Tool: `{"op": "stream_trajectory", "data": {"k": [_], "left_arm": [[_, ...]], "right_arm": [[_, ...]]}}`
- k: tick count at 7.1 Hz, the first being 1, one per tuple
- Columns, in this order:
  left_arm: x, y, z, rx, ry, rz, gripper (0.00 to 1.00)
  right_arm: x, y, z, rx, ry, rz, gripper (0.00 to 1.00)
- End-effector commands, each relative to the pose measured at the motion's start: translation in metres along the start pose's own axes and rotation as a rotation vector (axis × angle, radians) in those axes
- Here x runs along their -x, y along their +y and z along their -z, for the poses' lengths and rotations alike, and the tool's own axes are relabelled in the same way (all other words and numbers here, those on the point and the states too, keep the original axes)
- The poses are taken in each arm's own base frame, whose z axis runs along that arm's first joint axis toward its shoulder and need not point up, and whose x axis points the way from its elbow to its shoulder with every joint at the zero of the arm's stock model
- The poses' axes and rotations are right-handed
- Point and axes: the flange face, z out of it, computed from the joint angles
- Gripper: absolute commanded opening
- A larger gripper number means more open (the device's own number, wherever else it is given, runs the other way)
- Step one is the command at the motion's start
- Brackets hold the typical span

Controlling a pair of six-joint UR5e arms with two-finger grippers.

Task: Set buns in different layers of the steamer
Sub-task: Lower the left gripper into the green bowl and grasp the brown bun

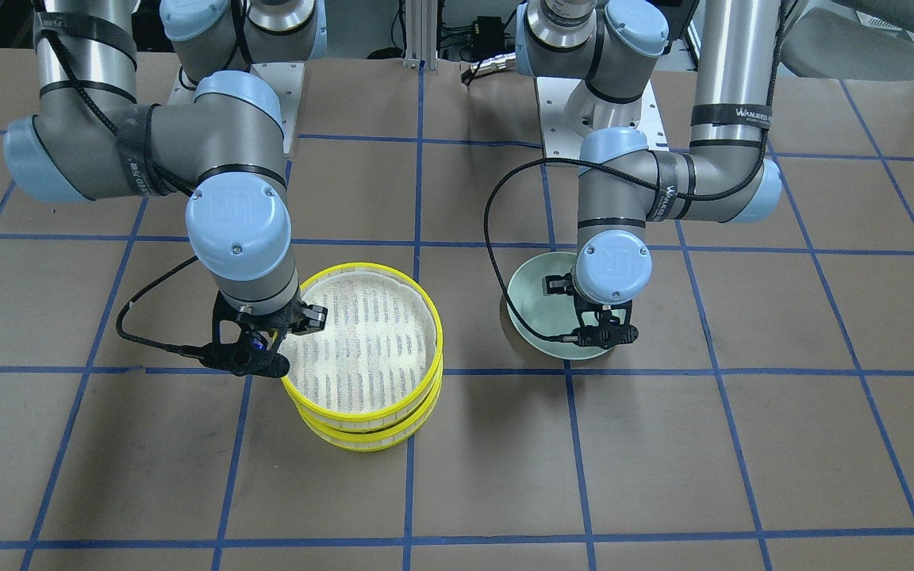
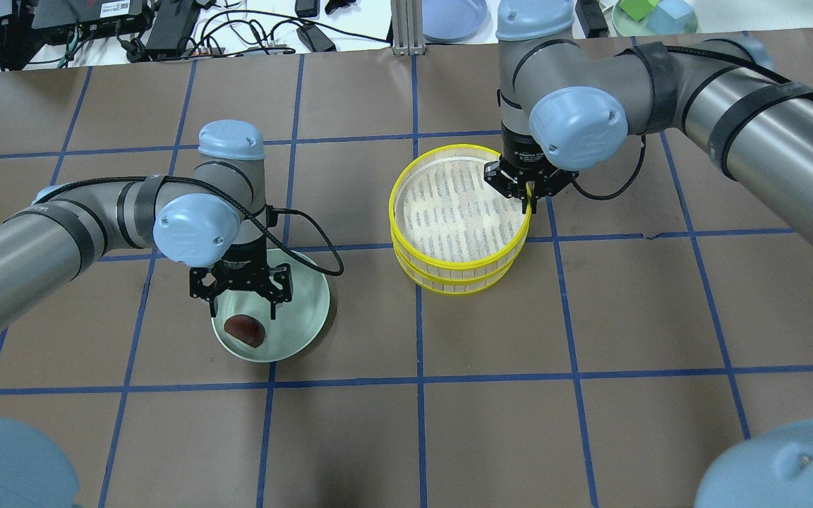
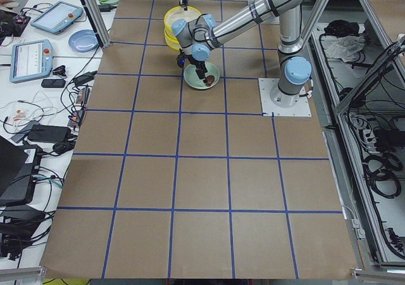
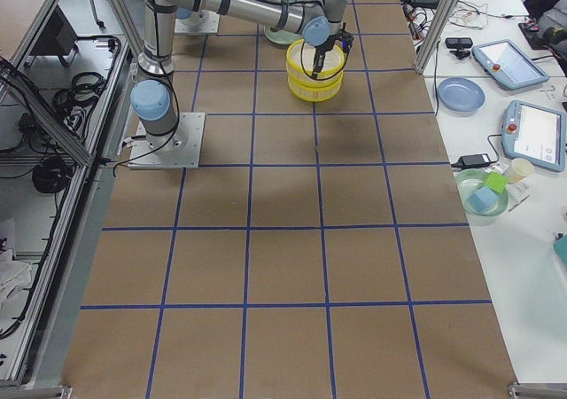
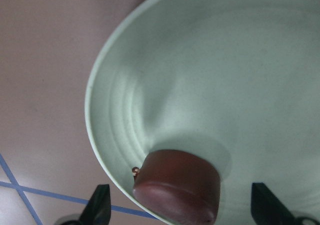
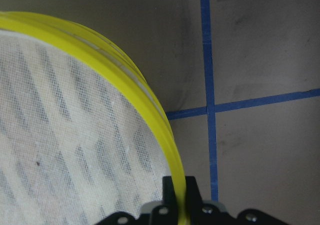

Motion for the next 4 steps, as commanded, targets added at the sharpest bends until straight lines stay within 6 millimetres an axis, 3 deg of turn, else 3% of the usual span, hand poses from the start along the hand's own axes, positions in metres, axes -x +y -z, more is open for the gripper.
{"op": "stream_trajectory", "data": {"k": [1, 2, 3, 4], "left_arm": [[-0.0026, -0.0017, -0.0088, 0.018, -0.007, -0.007, 0.98], [-0.0024, -0.0039, -0.0087, 0.019, -0.004, -0.005, 0.88], [-0.0028, -0.0047, -0.0066, 0.015, 0.004, -0.006, 0.54], [-0.0035, -0.0048, -0.006, 0.016, 0.012, -0.004, 0.07]], "right_arm": [[0.0025, -0.004, -0.0023, -0.014, -0.014, -0.005, 0.0], [0.0033, -0.0057, -0.0017, -0.026, -0.021, -0.005, 0.0], [0.0038, -0.0061, -0.004, -0.023, -0.022, -0.005, 0.0], [0.0038, -0.0063, -0.0051, -0.02, -0.02, -0.004, 0.0]]}}
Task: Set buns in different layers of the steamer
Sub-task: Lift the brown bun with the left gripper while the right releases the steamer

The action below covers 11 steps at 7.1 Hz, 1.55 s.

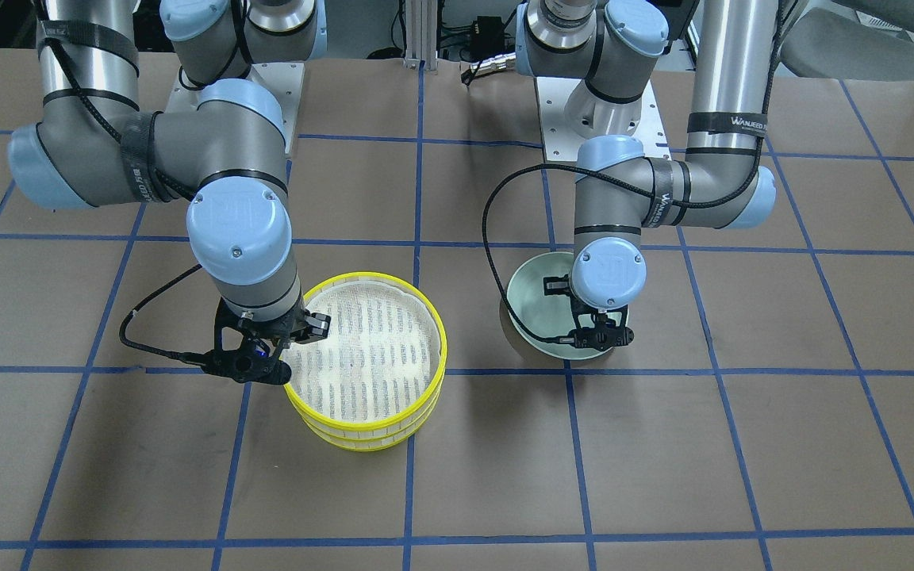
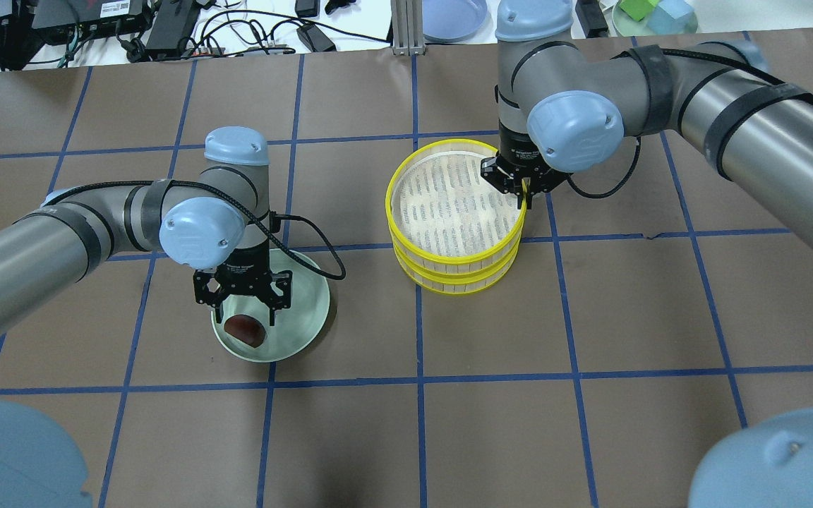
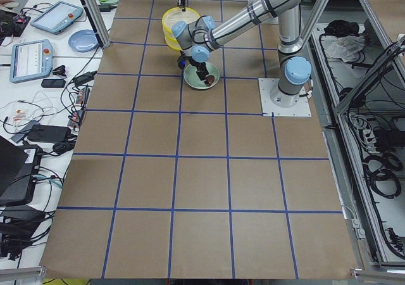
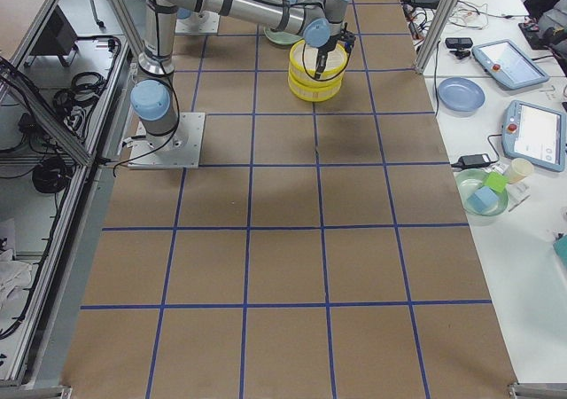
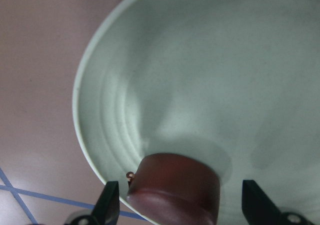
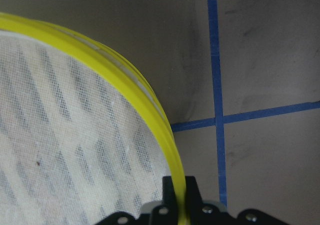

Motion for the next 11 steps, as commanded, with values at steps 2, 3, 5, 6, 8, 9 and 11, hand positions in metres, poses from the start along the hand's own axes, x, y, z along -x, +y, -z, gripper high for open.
{"op": "stream_trajectory", "data": {"k": [2, 3, 5, 6, 8, 9, 11], "left_arm": [[-0.003, -0.005, 0.019, -0.03, 0.059, 0.007, 0.0], [-0.002, -0.002, 0.025, -0.044, 0.062, 0.008, 0.0], [0.001, -0.001, 0.053, -0.105, 0.068, 0.007, 0.0], [0.005, 0.0, 0.079, -0.157, 0.07, 0.013, 0.0], [0.017, 0.004, 0.121, -0.236, 0.078, 0.031, 0.0], [0.026, 0.01, 0.143, -0.253, 0.079, 0.041, 0.0], [0.03, 0.03, 0.19, -0.335, 0.104, 0.053, 0.0]], "right_arm": [[0.001, 0.0, -0.01, 0.019, 0.006, 0.005, 0.0], [0.001, 0.002, -0.015, 0.027, 0.011, 0.006, 0.0], [0.0, 0.003, -0.016, 0.03, 0.012, 0.006, 0.0], [0.001, 0.004, -0.019, 0.039, 0.012, 0.006, 0.0], [0.0, 0.002, -0.026, 0.051, 0.031, 0.014, 0.7], [-0.001, 0.001, -0.014, 0.027, 0.024, 0.01, 1.0], [-0.017, 0.023, 0.067, -0.112, -0.03, 0.05, 0.99]]}}
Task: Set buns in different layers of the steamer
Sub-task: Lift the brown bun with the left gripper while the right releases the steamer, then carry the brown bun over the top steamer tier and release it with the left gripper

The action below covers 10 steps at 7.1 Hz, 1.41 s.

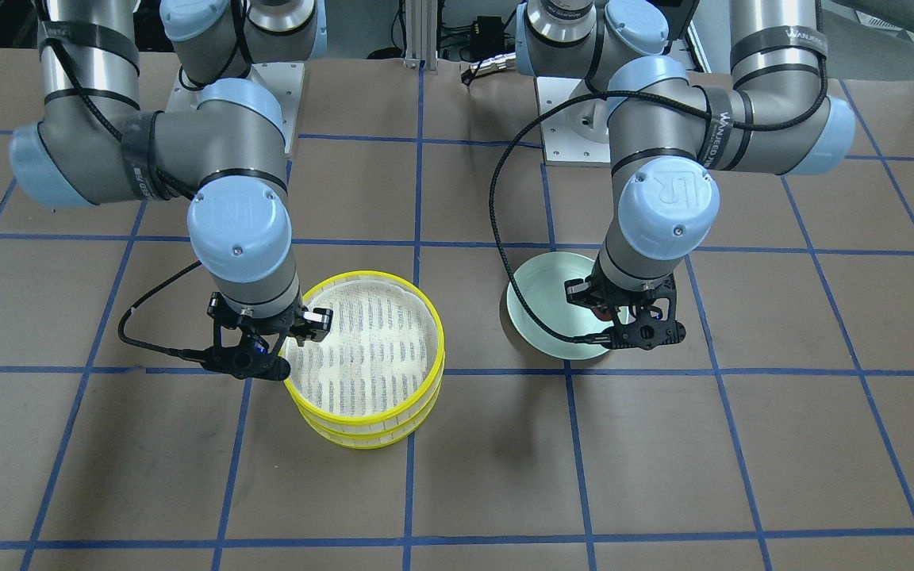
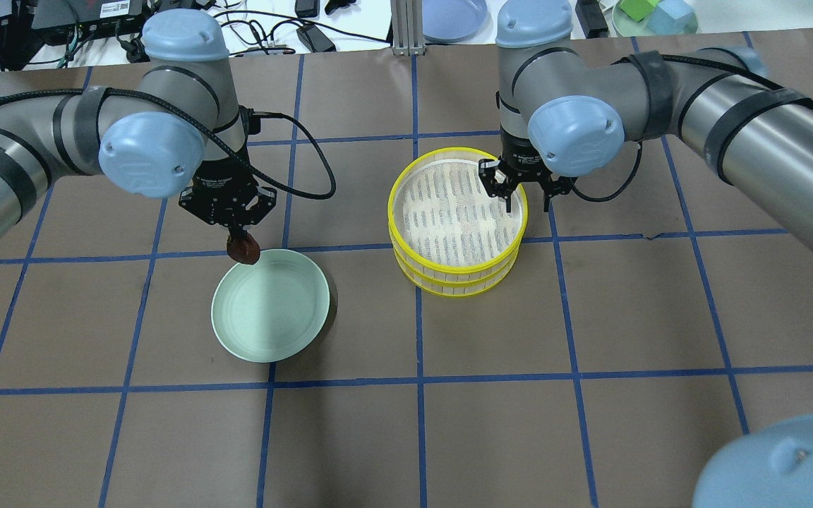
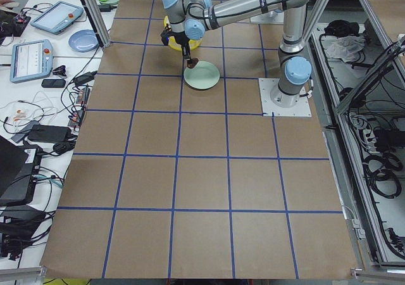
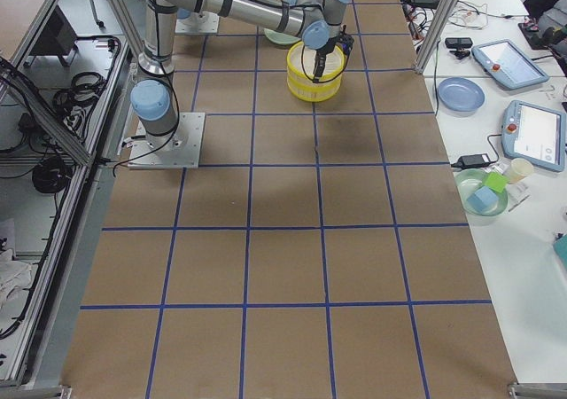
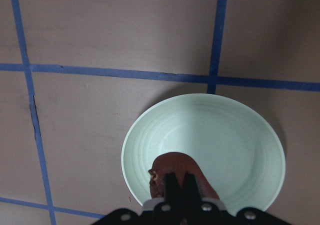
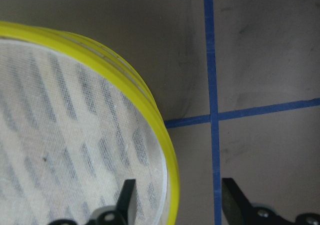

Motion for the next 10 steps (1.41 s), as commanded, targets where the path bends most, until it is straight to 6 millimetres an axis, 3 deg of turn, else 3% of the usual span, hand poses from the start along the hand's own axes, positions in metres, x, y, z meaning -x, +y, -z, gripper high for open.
{"op": "stream_trajectory", "data": {"k": [1, 2, 3, 4, 5, 6, 7, 8, 9, 10], "left_arm": [[-0.002, 0.007, 0.049, -0.081, 0.067, 0.016, 0.0], [-0.002, 0.01, 0.06, -0.103, 0.079, 0.051, 0.0], [-0.017, 0.014, 0.071, -0.117, 0.149, 0.106, 0.0], [-0.043, 0.018, 0.08, -0.174, 0.181, 0.118, 0.0], [-0.078, 0.023, 0.085, -0.223, 0.224, 0.136, 0.0], [-0.096, 0.024, 0.092, -0.223, 0.374, 0.156, 0.0], [-0.103, 0.026, 0.094, -0.231, 0.397, 0.156, 0.0], [-0.112, 0.028, 0.092, -0.234, 0.424, 0.16, 0.0], [-0.135, 0.033, 0.088, -0.201, 0.509, 0.124, 0.0], [-0.153, 0.027, 0.07, -0.171, 0.551, 0.098, 0.0]], "right_arm": [[-0.021, 0.027, 0.087, -0.145, -0.084, 0.048, 1.0], [-0.029, 0.047, 0.126, -0.212, -0.125, 0.059, 1.0], [-0.038, 0.063, 0.163, -0.249, -0.131, 0.072, 1.0], [-0.043, 0.075, 0.186, -0.21, -0.136, 0.075, 1.0], [-0.046, 0.077, 0.191, -0.191, -0.138, 0.072, 1.0], [-0.053, 0.08, 0.191, -0.166, -0.127, 0.064, 1.0], [-0.065, 0.079, 0.194, -0.163, -0.122, 0.054, 1.0], [-0.075, 0.079, 0.198, -0.155, -0.126, 0.052, 1.0], [-0.076, 0.079, 0.198, -0.157, -0.127, 0.051, 1.0], [-0.076, 0.079, 0.197, -0.155, -0.129, 0.051, 1.0]]}}
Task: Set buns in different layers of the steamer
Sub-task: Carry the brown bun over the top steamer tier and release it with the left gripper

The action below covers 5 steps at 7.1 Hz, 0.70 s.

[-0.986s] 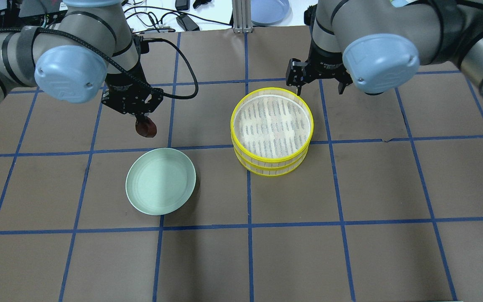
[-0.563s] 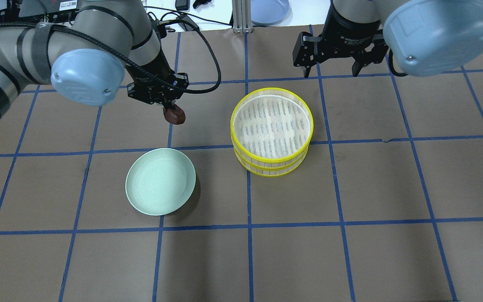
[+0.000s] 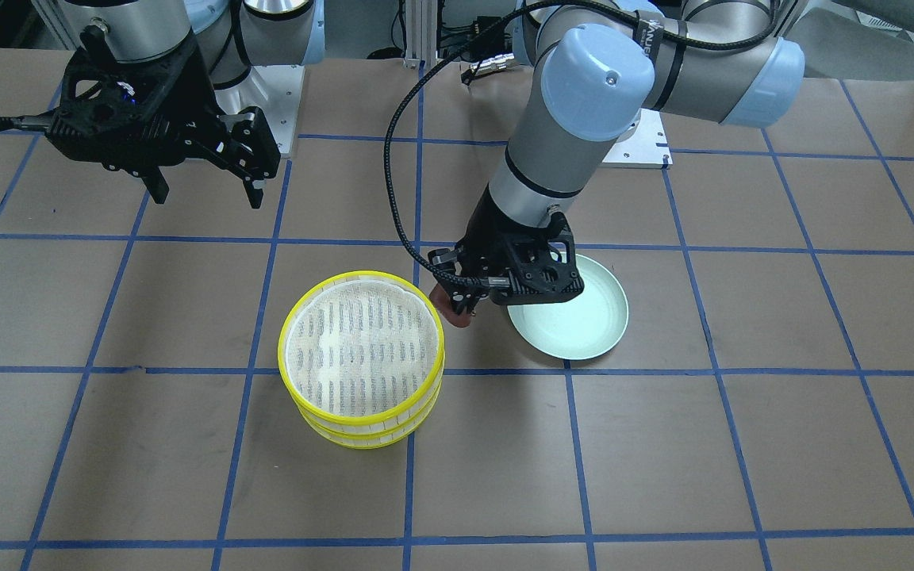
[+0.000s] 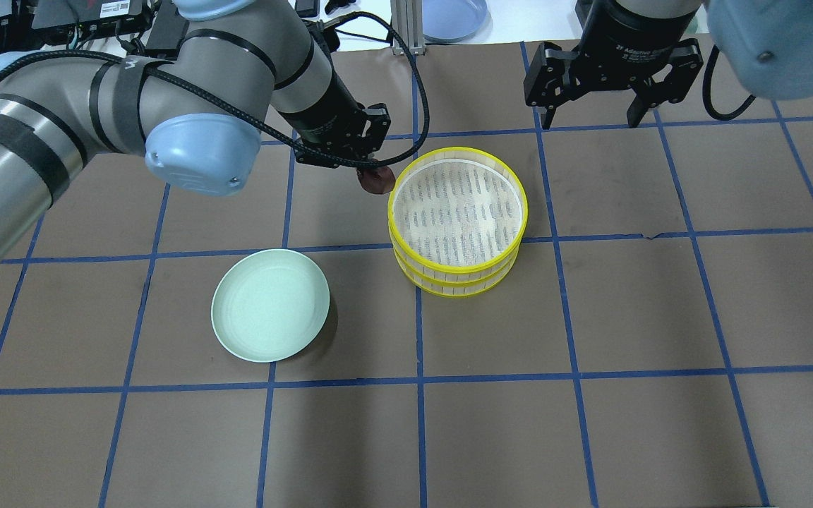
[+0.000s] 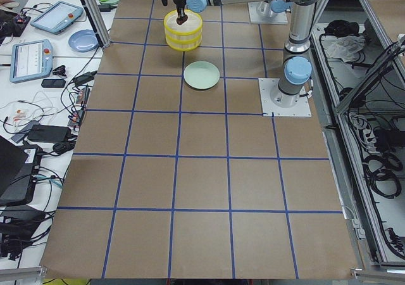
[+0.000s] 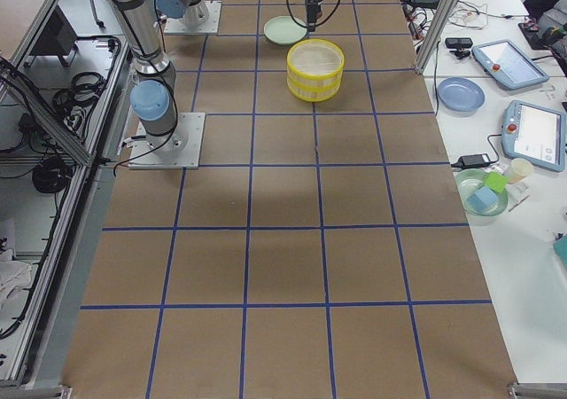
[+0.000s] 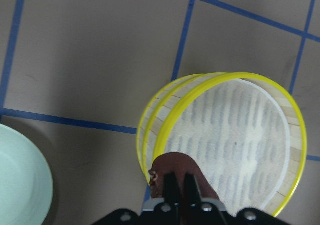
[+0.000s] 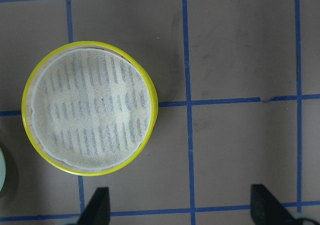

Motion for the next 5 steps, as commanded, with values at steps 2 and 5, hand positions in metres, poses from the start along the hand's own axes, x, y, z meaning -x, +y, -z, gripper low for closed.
{"op": "stream_trajectory", "data": {"k": [2, 5], "left_arm": [[-0.034, 0.016, -0.045, 0.054, 0.125, -0.06, 0.0], [-0.035, 0.008, -0.062, 0.032, 0.132, -0.081, 0.99]], "right_arm": [[-0.002, 0.0, 0.0, 0.003, 0.002, -0.003, 1.0], [-0.002, 0.001, -0.003, 0.006, 0.0, -0.001, 1.0]]}}
